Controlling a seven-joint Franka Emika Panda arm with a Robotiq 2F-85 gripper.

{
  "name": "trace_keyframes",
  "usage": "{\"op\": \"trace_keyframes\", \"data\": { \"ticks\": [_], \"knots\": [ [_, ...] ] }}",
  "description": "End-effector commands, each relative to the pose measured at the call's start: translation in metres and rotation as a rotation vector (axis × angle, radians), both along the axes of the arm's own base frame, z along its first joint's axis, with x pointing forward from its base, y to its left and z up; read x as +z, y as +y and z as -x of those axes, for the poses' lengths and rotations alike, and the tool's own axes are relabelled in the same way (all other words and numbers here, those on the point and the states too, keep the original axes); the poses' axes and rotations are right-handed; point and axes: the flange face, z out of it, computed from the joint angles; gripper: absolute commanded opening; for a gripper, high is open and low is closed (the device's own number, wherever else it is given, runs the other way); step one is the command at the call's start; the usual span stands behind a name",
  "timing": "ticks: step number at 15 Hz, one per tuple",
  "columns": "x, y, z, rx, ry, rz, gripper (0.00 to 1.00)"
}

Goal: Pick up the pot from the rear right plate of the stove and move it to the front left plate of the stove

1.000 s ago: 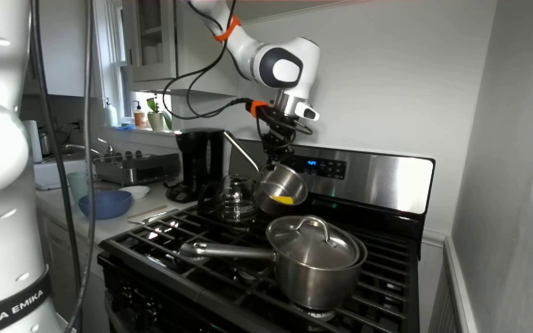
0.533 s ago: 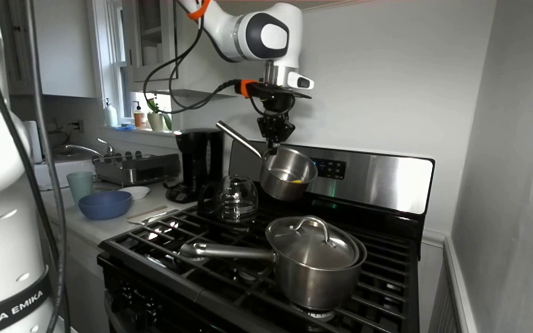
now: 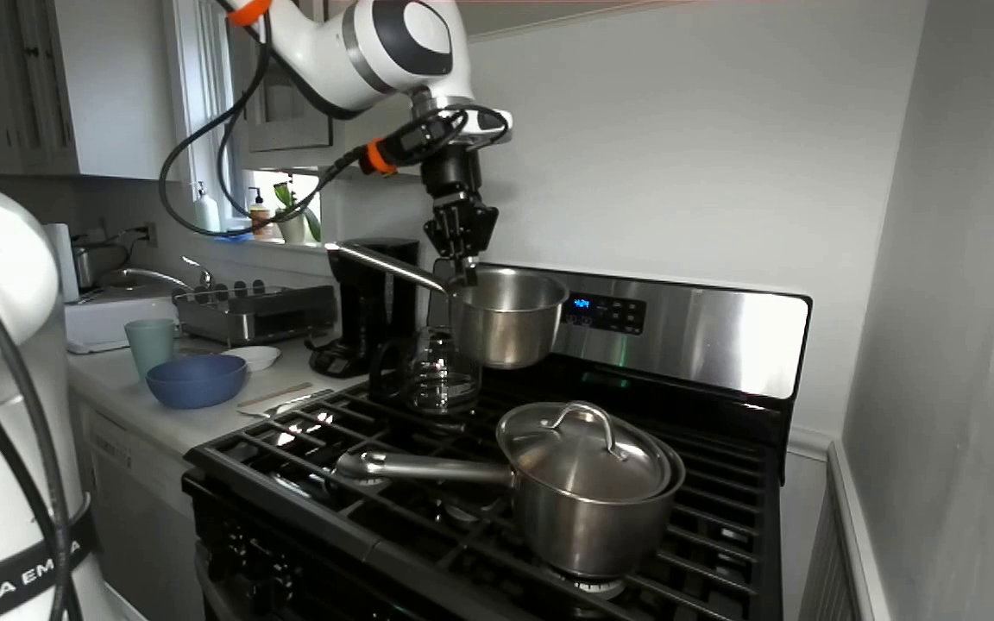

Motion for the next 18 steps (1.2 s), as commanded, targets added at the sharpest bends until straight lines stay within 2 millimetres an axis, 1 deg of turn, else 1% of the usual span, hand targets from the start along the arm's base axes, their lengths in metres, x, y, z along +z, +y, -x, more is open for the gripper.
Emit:
{"op": "trace_keyframes", "data": {
  "ticks": [1,2,3,4,6,10,11,13,14,18],
  "knots": [
    [0.007,0.034,0.048,-0.004,0.087,0.075,0.02],
    [0.004,0.043,0.056,0.014,0.141,0.051,0.02],
    [0.0,0.05,0.06,0.056,0.191,-0.013,0.02],
    [-0.006,0.04,0.043,0.018,0.152,0.023,0.07],
    [-0.009,0.051,0.053,0.037,0.192,0.006,0.07],
    [-0.009,0.05,0.054,0.045,0.196,0.002,0.07],
    [-0.009,0.05,0.054,0.046,0.196,0.002,0.02],
    [-0.017,0.08,0.059,0.071,0.187,0.031,0.02],
    [-0.024,0.1,0.065,0.107,0.204,0.03,0.02],
    [-0.056,0.167,0.083,0.169,0.261,0.062,0.02]
  ]
}}
